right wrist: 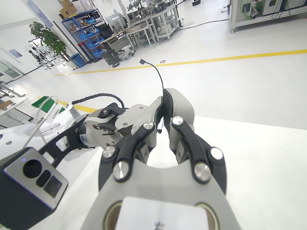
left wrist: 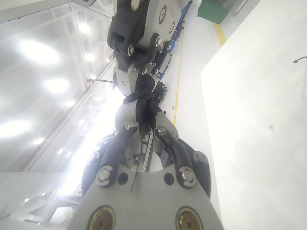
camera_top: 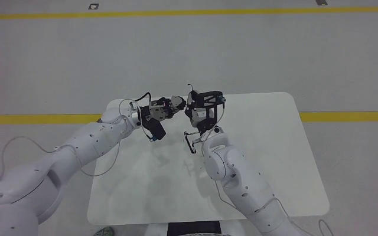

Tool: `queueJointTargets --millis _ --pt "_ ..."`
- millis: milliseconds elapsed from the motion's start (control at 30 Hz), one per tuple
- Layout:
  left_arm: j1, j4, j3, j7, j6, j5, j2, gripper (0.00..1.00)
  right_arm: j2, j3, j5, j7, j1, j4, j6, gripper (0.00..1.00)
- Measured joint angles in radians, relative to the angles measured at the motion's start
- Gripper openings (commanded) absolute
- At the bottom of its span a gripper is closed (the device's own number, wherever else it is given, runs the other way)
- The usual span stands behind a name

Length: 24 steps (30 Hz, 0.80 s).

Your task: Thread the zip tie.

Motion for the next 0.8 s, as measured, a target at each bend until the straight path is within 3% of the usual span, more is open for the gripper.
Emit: queueJointTargets --millis 800 --pt "0.000 0.000 0.000 0.000 0.000 0.000 0.000 0.00 -0.014 0.024 -0.021 0.001 -0.007 0.005 -0.012 0.00"
